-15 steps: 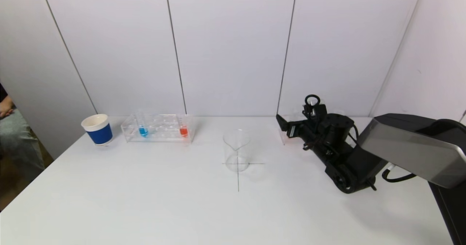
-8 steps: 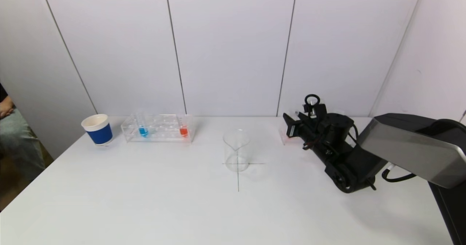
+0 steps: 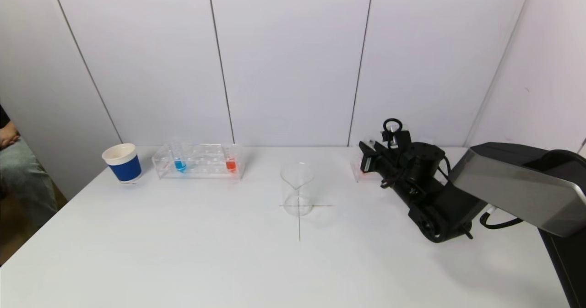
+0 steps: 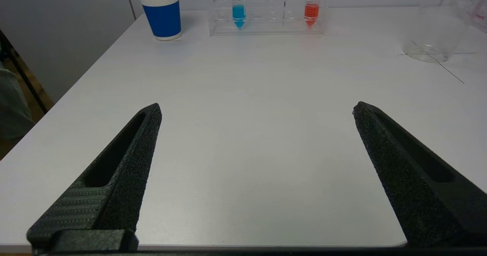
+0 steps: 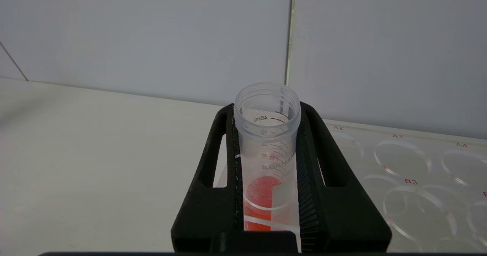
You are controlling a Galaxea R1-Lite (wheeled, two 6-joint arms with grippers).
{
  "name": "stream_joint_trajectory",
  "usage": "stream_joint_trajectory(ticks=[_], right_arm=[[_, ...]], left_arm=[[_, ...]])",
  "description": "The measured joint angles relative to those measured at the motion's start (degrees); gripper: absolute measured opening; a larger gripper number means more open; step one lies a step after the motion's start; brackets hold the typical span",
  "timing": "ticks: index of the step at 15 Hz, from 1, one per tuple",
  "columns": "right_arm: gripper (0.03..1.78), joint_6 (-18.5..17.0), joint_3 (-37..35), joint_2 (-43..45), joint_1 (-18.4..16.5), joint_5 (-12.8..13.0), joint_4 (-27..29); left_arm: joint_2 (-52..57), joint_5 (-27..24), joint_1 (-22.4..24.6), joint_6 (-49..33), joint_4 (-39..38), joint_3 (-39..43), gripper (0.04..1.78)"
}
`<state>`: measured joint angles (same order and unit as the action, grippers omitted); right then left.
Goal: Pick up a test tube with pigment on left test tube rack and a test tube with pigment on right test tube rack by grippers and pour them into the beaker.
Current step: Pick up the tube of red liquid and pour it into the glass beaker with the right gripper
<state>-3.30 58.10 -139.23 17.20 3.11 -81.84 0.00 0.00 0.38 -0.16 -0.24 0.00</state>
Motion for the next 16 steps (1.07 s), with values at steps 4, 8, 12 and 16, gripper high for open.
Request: stream_joint_trajectory(ticks=[4,8,12,16], right_arm=[[0.46,0.0,0.1,0.0,0.0,0.0,0.0],[0.46,0.0,0.1,0.6,0.0,0.0,0.0],[0.46,0.1,0.5,1.8,-0.1,0.2,0.6],[0.46,0.1,0.7,3.8,-0.2,0.2,1.7]], left_arm=[[0.0,0.0,0.0,0.0,0.0,0.0,1.76],[0.0,0.0,0.0,0.0,0.0,0.0,1.76],[0.0,0.0,0.0,0.0,0.0,0.0,1.76],[0.0,0.0,0.0,0.0,0.0,0.0,1.76]])
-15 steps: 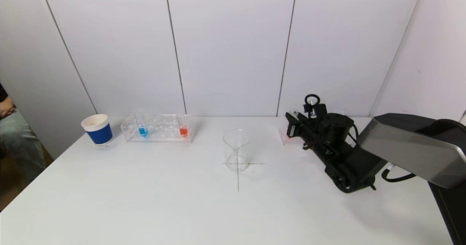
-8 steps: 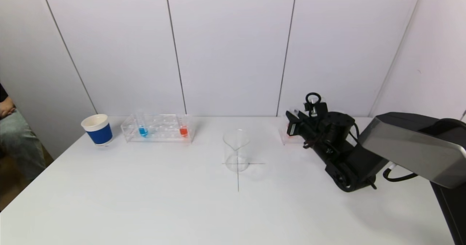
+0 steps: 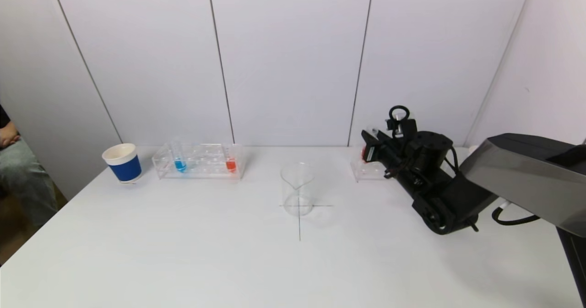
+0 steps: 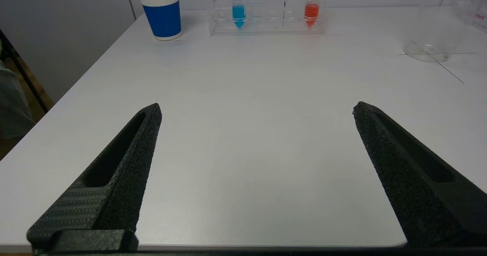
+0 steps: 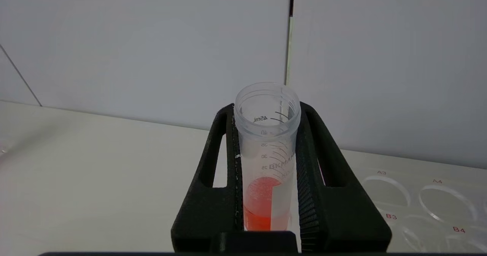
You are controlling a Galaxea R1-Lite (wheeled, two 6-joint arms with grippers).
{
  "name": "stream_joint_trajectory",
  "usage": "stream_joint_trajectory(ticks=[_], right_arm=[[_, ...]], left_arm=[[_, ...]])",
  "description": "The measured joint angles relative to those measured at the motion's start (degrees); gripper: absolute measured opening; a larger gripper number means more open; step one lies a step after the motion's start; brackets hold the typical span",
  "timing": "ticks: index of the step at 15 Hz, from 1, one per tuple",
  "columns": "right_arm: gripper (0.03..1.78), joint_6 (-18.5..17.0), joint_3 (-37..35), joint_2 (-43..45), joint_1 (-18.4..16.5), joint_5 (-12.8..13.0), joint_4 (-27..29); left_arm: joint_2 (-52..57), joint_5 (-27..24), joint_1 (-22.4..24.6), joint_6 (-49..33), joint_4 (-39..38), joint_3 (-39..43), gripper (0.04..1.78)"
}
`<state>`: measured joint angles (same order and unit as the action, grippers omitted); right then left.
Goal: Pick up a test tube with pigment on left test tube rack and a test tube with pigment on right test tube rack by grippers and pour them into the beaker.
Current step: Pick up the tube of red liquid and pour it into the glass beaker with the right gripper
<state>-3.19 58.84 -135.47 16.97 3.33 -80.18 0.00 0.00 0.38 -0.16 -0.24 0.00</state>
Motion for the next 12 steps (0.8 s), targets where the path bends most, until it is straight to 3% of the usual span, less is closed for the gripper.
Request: stream_joint_trajectory(ticks=[12], right_arm=[[0.46,0.5,1.5,8.2,-0.7,0.0,7.3]], left_arm=[[0.0,0.0,0.0,0.0,0.0,0.0,1.76]])
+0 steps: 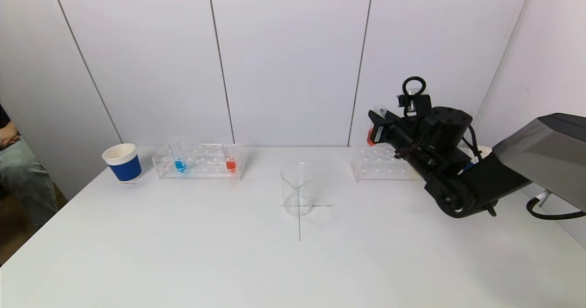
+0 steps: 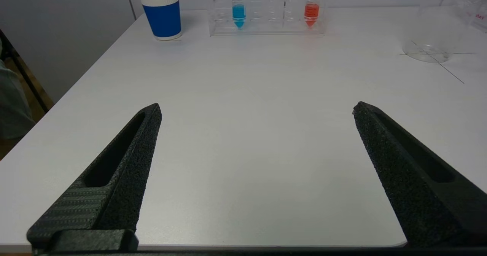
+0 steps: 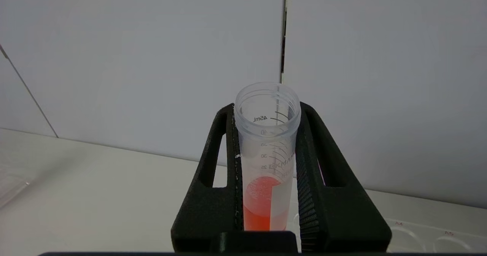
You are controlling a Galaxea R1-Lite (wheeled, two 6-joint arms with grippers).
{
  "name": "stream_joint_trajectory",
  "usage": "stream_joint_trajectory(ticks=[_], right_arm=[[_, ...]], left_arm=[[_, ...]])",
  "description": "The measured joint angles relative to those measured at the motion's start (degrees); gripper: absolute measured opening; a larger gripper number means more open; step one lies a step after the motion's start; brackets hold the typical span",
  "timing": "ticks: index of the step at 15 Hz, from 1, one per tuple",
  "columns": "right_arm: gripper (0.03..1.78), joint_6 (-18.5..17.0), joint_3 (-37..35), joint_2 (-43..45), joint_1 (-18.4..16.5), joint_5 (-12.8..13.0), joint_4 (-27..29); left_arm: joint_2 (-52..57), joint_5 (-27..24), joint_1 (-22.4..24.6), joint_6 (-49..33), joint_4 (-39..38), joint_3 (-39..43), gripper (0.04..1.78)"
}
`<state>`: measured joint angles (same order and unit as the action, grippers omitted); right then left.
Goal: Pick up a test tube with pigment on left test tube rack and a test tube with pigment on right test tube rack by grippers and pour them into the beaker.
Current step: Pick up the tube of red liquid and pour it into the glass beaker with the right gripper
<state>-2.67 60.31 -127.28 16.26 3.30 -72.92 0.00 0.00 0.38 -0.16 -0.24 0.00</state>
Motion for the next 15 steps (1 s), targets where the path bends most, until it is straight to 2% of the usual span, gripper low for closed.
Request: stream_joint_trajectory(ticks=[3,6,9,11,15], right_arm=[[0.46,0.7,1.1,3.7,0.4,-0.4,4.4],[0.46,3.3,2.6,7.5,0.8,-1.2,8.8],[0.46,6.9,4.1,11.1,1.5,-2.7,13.1],[0.46,10.2,4.6,13.2,2.0,-5.2,15.0],[0.46,15.0,5.0,15.3,4.2,-5.7,16.0]], left_arm=[[0.0,0.0,0.0,0.0,0.0,0.0,1.76],[0.0,0.0,0.0,0.0,0.0,0.0,1.76],[0.0,0.0,0.0,0.0,0.0,0.0,1.76],[0.0,0.0,0.0,0.0,0.0,0.0,1.76],[0.0,0.0,0.0,0.0,0.0,0.0,1.76]])
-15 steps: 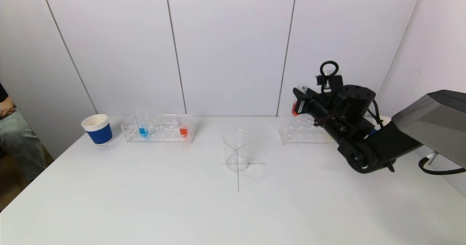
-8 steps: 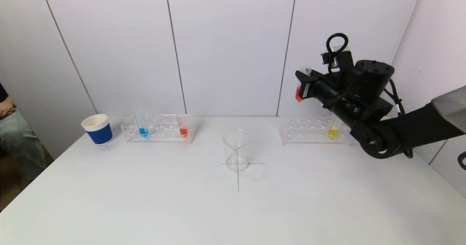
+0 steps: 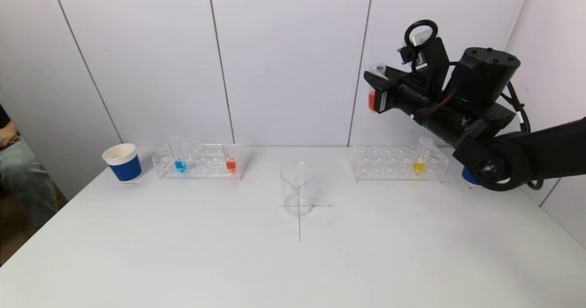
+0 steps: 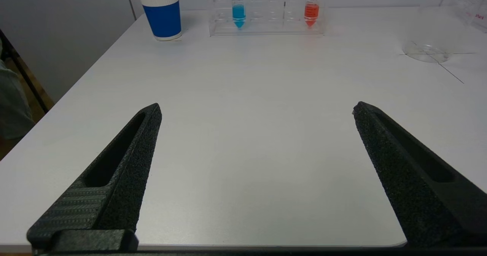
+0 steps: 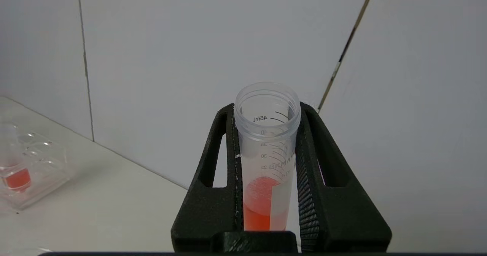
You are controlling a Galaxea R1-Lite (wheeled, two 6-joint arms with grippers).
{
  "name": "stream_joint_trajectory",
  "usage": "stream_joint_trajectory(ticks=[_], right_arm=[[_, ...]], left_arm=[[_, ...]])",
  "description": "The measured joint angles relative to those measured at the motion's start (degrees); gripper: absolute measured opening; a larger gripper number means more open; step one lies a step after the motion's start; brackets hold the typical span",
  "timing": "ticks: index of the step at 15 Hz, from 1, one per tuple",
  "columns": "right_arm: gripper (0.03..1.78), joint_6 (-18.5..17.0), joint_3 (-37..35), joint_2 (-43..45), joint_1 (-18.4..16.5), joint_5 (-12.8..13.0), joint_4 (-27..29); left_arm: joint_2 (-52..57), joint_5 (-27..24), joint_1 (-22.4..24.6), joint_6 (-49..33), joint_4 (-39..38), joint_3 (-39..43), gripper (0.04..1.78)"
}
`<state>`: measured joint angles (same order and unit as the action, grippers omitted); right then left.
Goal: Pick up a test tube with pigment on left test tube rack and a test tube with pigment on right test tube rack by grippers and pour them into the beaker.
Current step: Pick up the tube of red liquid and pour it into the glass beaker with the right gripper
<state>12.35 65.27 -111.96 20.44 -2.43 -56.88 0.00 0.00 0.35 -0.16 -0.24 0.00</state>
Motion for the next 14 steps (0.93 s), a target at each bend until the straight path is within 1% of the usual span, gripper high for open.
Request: stream_joint_trajectory(ticks=[2,6,9,14], right_arm=[[0.46,1.3,0.0,1.0,1.7,0.0,1.5],[0.46,6.1,0.1,1.8,4.5,0.1,3.8],[0.46,11.3,0.1,1.7,5.4,0.1,4.4],[0.46,16.8,0.1,1.5,6.8,0.3,4.7]], left_arm=[[0.0,0.0,0.0,0.0,0.0,0.0,1.76],[0.0,0.0,0.0,0.0,0.0,0.0,1.76],[0.0,0.0,0.0,0.0,0.0,0.0,1.76],[0.0,0.0,0.0,0.0,0.0,0.0,1.76]])
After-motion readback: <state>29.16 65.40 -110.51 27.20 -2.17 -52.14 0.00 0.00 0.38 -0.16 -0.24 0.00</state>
